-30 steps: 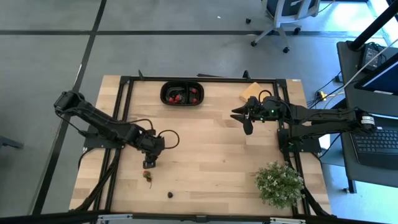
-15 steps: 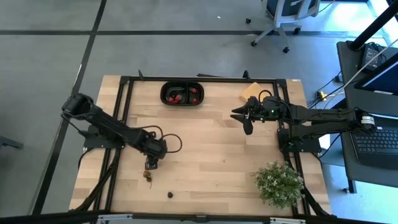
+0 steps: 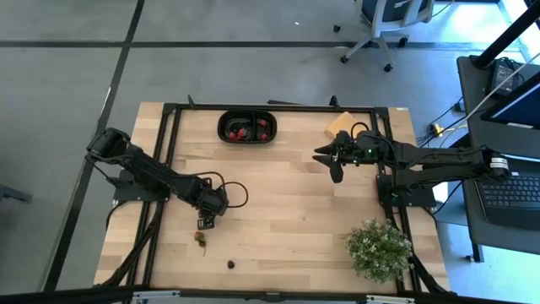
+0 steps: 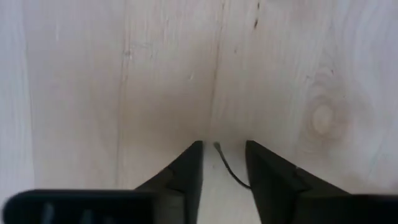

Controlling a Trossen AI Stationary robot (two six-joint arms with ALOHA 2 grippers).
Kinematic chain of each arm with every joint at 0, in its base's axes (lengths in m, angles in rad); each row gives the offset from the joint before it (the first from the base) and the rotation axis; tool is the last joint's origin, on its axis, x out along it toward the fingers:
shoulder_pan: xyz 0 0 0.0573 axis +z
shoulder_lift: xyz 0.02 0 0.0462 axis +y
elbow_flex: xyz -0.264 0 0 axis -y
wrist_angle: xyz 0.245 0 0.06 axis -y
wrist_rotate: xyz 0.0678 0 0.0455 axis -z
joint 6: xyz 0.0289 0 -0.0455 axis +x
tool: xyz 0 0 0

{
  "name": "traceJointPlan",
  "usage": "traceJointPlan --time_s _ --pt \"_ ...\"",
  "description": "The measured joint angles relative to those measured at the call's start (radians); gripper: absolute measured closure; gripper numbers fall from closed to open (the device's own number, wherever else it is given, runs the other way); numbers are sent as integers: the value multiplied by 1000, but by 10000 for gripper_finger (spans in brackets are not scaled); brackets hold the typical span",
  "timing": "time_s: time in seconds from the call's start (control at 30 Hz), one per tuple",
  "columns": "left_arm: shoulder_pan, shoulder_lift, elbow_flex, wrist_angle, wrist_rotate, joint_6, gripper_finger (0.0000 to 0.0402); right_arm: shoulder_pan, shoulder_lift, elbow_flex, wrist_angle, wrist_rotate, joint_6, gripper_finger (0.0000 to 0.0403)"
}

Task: Pick and placing Produce into tupperware
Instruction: Put the top red cherry into the black bin

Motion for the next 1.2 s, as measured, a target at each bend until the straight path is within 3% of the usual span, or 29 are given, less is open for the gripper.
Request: traceJointPlan --time_s 0.3,0.6,0.9,1.1,1.2 --pt "19 1 -1 10 16 4 393 0 0 0 0 0 -24 262" --pt "89 9 36 -28 93 42 399 0 0 0 0 0 -56 262" --pt "283 6 249 -31 318 229 401 0 0 0 0 0 -57 262" --pt "441 5 444 -42 331 363 401 0 0 0 -1 0 -58 262" --pt "513 5 546 -42 281 430 401 0 0 0 -1 0 -78 262"
